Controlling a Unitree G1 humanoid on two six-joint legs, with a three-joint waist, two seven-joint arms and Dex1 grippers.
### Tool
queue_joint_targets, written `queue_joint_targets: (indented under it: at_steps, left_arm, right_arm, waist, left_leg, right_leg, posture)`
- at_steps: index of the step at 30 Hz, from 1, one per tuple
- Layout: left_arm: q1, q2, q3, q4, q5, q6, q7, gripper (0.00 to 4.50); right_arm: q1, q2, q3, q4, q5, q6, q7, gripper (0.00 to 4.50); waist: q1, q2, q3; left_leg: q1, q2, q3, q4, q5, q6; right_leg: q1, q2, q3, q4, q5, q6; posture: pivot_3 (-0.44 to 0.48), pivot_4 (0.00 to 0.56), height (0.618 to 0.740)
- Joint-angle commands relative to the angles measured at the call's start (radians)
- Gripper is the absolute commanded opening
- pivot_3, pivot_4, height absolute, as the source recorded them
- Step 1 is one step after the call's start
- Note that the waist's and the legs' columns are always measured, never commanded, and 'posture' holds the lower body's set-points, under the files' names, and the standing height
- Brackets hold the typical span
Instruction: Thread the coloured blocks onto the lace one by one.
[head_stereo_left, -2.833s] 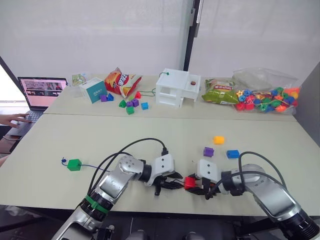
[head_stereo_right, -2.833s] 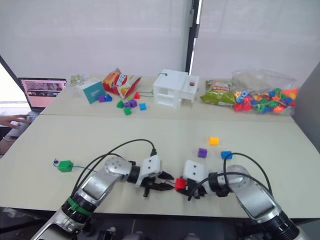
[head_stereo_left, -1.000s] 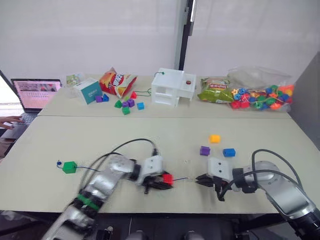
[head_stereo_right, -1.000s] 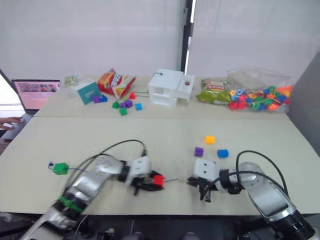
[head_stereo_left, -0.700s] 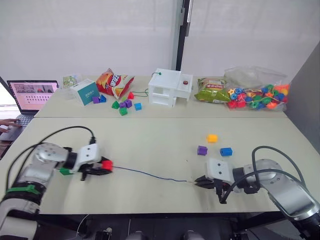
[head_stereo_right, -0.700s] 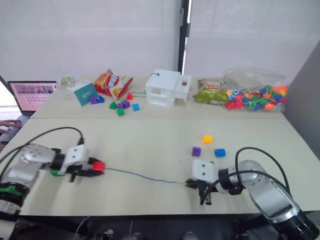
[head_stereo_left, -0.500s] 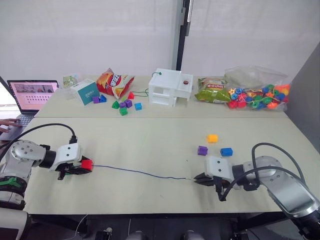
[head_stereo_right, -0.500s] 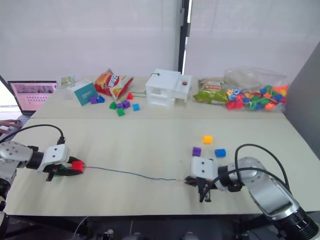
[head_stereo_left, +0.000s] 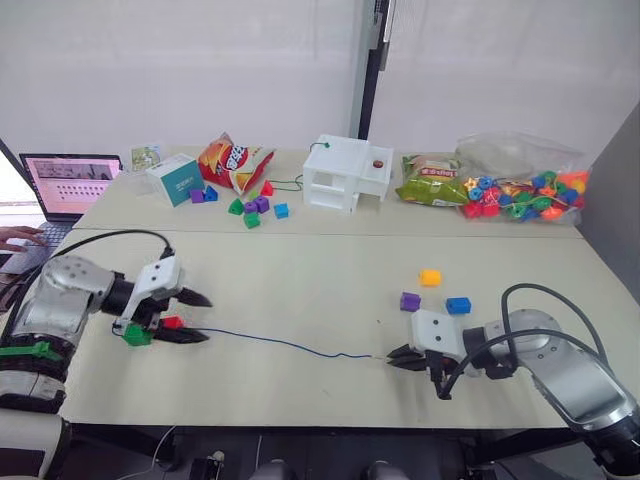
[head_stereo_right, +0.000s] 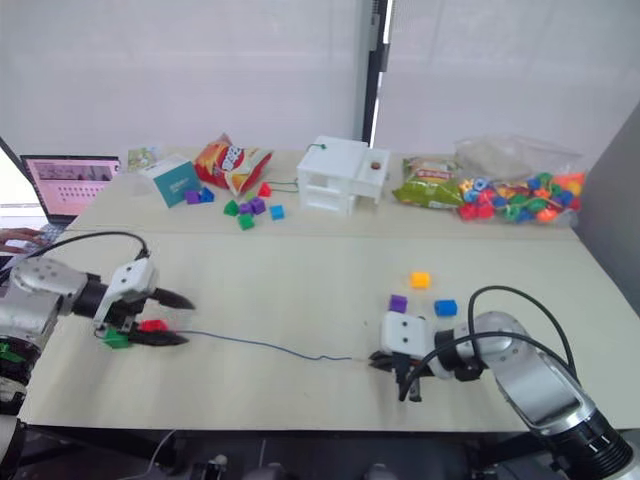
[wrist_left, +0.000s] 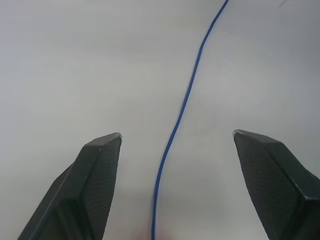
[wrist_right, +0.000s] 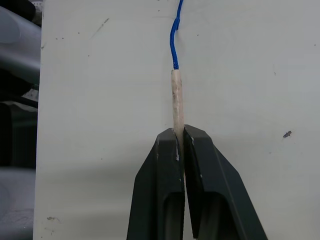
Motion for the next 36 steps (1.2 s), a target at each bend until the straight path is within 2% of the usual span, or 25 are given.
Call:
queue_joint_targets:
  at_steps: [1,3,4,5,8,12,19,28,36]
  left_arm:
    - [0.104,-0.048,0.009,-0.304,-0.118,0.19,0.061,3.78]
    - [0.174,-0.136,-0.028,-0.474,-0.13,0.24,0.165,3.78]
    - [0.195,-0.166,-0.043,-0.522,-0.125,0.252,0.198,3.78]
    - [0.207,-0.235,-0.063,-0.546,-0.103,0.249,0.268,3.78]
    - [0.198,-0.417,-0.154,-0.525,0.042,0.167,0.459,3.78]
    - [0.171,-0.529,-0.219,-0.481,0.097,0.162,0.53,3.78]
    - [0.113,-0.565,-0.273,-0.403,0.135,0.158,0.521,3.78]
    - [0.091,-0.595,-0.299,-0.383,0.144,0.176,0.514,3.78]
    - [0.086,-0.608,-0.307,-0.377,0.145,0.181,0.519,1.27]
  right_arm:
    - [-0.009,-0.001,0.001,-0.01,-0.009,0.006,-0.005,0.0]
    - [-0.013,-0.003,0.007,-0.014,-0.011,0.015,-0.008,0.0]
    - [-0.014,-0.004,0.009,-0.015,-0.012,0.017,-0.009,0.0]
    - [-0.017,-0.003,0.012,-0.018,-0.015,0.021,-0.011,0.0]
    - [-0.024,0.004,0.019,-0.033,-0.013,0.041,-0.018,0.0]
    - [-0.025,0.005,0.025,-0.044,-0.011,0.057,-0.023,0.0]
    - [-0.029,0.004,0.033,-0.056,-0.01,0.068,-0.033,0.0]
    - [-0.021,0.003,0.032,-0.061,-0.011,0.069,-0.045,0.0]
    - [-0.011,-0.001,0.03,-0.069,-0.007,0.072,-0.052,0.0]
  waist:
    - [-0.003,0.0,0.0]
    - [-0.003,0.0,0.0]
    - [-0.001,0.0,0.0]
    - [0.002,0.0,0.0]
    - [0.017,-0.001,0.0]
    - [0.022,-0.001,0.0]
    - [0.02,0.0,0.0]
    - [0.022,0.0,0.0]
    - [0.022,0.0,0.0]
  left_leg:
    - [0.0,0.0,0.0,0.0,0.0,0.0]
    - [0.0,0.0,0.0,-0.001,0.0,0.0]
    - [0.0,0.0,0.0,0.0,0.0,0.0]
    - [0.0,0.0,0.0,0.0,0.0,0.0]
    - [0.001,-0.001,0.0,0.001,0.0,0.0]
    - [0.002,-0.001,0.0,0.001,0.0,-0.001]
    - [0.002,-0.002,-0.001,0.001,0.0,-0.001]
    - [0.002,-0.002,-0.001,0.001,0.0,0.0]
    - [0.002,-0.002,-0.001,0.001,0.0,0.0]
  right_leg:
    - [0.0,0.0,0.0,0.0,0.0,0.0]
    - [0.0,0.0,0.001,0.0,0.0,0.0]
    - [0.0,0.0,0.001,0.0,0.0,0.0]
    - [0.0,0.0,0.001,-0.001,0.0,0.0]
    - [0.001,-0.001,0.001,-0.002,0.0,0.0]
    - [0.002,-0.001,0.001,-0.001,0.0,0.0]
    - [0.001,0.0,0.001,-0.001,0.0,0.0]
    - [0.002,-0.001,0.001,-0.002,0.0,0.0]
    - [0.002,-0.001,0.001,-0.002,0.0,0.0]
  posture:
    - [0.0,0.15,0.74]
    - [0.0,0.15,0.74]
    - [0.0,0.15,0.74]
    - [0.0,0.15,0.74]
    - [0.0,0.15,0.74]
    - [0.0,0.15,0.74]
    - [0.0,0.15,0.74]
    - [0.0,0.15,0.74]
    - [0.0,0.15,0.74]
